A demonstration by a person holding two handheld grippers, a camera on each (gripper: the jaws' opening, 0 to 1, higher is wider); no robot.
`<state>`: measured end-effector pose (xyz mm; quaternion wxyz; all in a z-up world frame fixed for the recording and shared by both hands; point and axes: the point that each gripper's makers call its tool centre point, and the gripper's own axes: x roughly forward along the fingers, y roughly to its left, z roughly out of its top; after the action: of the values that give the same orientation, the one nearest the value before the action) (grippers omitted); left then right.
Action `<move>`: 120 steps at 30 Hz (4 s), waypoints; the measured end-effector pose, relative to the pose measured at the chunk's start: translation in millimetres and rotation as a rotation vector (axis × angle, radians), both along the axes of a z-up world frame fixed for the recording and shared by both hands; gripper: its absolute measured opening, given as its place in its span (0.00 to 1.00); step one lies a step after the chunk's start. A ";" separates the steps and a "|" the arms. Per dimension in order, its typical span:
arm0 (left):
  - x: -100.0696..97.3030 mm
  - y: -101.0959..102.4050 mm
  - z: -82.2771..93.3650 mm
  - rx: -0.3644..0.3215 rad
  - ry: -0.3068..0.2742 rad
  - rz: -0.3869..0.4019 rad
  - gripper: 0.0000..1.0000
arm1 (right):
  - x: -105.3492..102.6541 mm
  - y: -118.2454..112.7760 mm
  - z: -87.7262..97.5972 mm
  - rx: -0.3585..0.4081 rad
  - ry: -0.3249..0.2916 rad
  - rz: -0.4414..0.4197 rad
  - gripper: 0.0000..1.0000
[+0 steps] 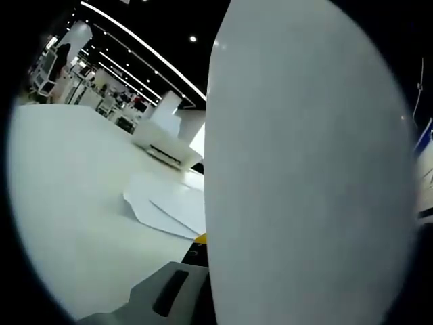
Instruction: Organize the stack of printing papers by aligning and flattening the scattered papers on the table
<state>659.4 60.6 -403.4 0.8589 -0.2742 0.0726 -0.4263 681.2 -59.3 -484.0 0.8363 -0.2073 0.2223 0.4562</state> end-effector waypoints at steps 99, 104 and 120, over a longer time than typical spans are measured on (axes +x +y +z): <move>-1.5 -5.4 -5.3 0.039 -0.008 -0.019 0.06 | -138.0 -39.8 394.6 0.336 -0.656 0.030 0.00; -0.9 -4.9 -5.6 0.044 -0.014 -0.014 0.06 | -149.6 -35.8 397.1 0.359 -0.649 0.055 0.00; -1.4 -6.3 -5.3 0.048 -0.018 -0.013 0.06 | -157.8 -29.1 387.4 0.482 -0.484 0.133 0.00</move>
<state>657.9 54.3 -408.8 0.8632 -0.2490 0.0768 -0.4324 523.4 -88.4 -96.6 0.8580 -0.1200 -0.1109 0.4869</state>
